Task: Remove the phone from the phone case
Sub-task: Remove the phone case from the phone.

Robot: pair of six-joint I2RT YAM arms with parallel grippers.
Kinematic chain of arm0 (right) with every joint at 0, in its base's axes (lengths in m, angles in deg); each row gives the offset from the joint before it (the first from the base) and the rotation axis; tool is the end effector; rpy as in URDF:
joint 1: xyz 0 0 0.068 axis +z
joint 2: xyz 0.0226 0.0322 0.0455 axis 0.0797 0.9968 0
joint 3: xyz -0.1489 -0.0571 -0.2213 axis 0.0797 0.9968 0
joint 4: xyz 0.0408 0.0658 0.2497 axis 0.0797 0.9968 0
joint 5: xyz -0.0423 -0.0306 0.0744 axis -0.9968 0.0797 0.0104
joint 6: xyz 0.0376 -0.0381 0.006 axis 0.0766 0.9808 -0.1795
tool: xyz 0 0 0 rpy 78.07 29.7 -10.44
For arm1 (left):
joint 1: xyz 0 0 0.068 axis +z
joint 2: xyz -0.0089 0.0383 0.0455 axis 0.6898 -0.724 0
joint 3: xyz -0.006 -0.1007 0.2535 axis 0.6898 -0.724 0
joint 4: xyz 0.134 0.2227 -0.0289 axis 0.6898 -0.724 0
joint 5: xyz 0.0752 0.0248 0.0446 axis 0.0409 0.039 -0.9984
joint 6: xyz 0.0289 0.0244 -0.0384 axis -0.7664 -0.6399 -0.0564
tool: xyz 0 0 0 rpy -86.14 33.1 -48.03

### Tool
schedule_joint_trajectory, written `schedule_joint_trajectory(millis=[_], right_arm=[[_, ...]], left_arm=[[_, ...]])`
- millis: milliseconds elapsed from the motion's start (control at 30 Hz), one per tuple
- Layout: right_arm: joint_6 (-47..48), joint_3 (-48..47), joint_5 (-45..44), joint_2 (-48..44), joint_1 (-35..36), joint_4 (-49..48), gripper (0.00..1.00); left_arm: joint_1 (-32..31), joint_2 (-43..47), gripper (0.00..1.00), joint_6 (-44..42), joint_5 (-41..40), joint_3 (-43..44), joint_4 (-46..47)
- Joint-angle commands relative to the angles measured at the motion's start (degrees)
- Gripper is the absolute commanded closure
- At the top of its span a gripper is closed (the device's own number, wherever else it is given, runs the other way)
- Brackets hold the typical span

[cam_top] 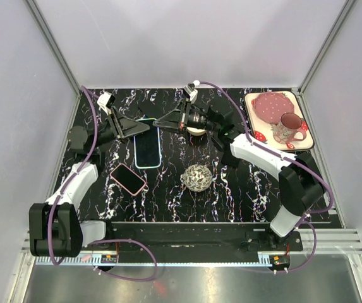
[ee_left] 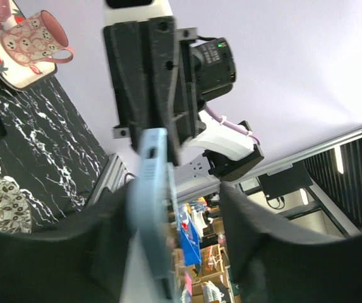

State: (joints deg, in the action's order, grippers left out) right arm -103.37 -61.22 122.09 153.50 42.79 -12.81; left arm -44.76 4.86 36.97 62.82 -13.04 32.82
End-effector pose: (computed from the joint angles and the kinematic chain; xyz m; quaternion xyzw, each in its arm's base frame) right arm 0.2968 0.2644 0.3477 -0.0810 0.6555 0.7219 0.2065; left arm 0.2462 -0.0376 0.3368 0.0114 0.6379 -0.7197 0.2740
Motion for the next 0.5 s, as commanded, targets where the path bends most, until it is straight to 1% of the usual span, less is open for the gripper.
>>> schedule_joint_trajectory(millis=[0, 67, 233, 367, 467], right_arm=[[-1.77, 1.75, -6.74, -2.92, 0.46, -2.88, 1.0], [-0.98, 2.28, -9.37, -4.33, 0.54, -0.77, 1.0], [0.43, 3.95, -12.81, -6.44, 0.46, 1.26, 1.0], [1.4, 4.22, -15.01, -7.5, 0.37, 2.31, 1.0], [1.58, 4.04, -15.54, -7.67, 0.37, 2.58, 1.0]], left_arm=[[-0.26, -1.31, 0.29, 5.63, -1.44, -0.21, 13.96], [-0.26, -1.76, 0.23, 7.66, -1.79, -2.05, 16.53], [-0.26, -2.46, 0.22, 11.54, -2.67, -7.32, 22.69], [-0.61, -0.97, 0.22, 11.02, -2.32, -10.67, 22.7], [-0.61, 0.52, 0.22, 9.08, -2.14, -12.6, 20.07]])
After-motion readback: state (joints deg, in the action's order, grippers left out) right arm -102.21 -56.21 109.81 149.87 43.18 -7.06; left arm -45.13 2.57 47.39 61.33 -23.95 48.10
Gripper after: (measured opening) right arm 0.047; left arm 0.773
